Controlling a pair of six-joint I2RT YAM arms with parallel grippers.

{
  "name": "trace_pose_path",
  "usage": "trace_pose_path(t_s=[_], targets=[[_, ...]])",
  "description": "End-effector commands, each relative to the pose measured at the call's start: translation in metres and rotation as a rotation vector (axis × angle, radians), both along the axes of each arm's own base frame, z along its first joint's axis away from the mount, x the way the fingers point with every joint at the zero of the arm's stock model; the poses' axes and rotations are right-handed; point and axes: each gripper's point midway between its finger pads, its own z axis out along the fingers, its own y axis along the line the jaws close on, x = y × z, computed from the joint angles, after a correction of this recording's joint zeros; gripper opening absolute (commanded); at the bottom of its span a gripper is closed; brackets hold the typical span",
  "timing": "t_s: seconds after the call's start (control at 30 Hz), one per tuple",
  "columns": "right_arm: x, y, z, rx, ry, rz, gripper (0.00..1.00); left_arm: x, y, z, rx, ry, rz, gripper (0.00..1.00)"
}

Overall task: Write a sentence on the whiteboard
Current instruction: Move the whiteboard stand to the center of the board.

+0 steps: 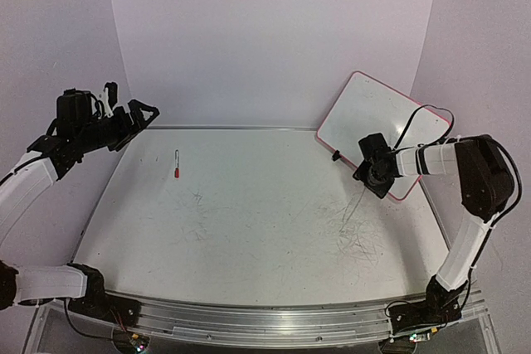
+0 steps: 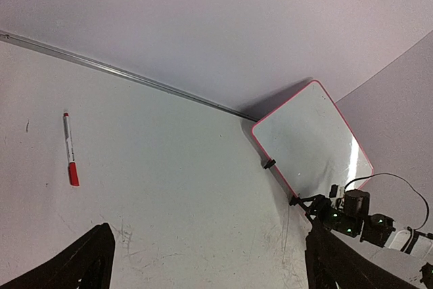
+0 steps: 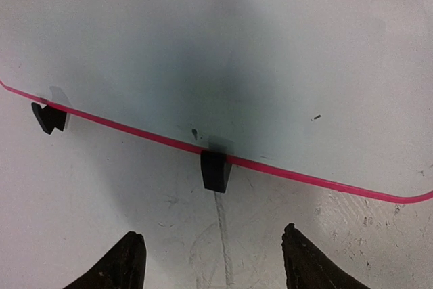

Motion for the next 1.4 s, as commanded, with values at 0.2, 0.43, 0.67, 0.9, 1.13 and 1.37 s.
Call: trace_pose_path(t_s=[0.2,0.43,0.67,0.9,1.13,1.37], targets=[[0.022,-0.009,-0.022,-0.042,-0.013,-0.108,0.68,-0.012,0.004,0.013,-0.016,-0.043,0.015,0.99],[0.031,-0.016,-0.032,-0.092,-0.009,-0.135,0.66,-0.014,0.004,0.014,-0.018,-0.042,0.014,0.99],[0.039,-0.024,-0.029,-0.099,-0.032,-0.178,0.63,-0.015,0.004,0.014,-0.020,-0.042,0.013,0.99],[0.049,-0.025,-0.028,-0.103,-0.040,-0.182,0.53,-0.016,0.004,0.014,-0.018,-0.041,0.011,0.99],[0.053,-0.021,-0.026,-0.087,-0.046,-0.173,0.35,-0.019,0.004,0.019,-0.017,-0.047,0.009,0.99],[0.050,-0.015,-0.025,-0.080,-0.032,-0.132,0.19,-0.017,0.005,0.014,-0.001,-0.040,0.011,0.99]])
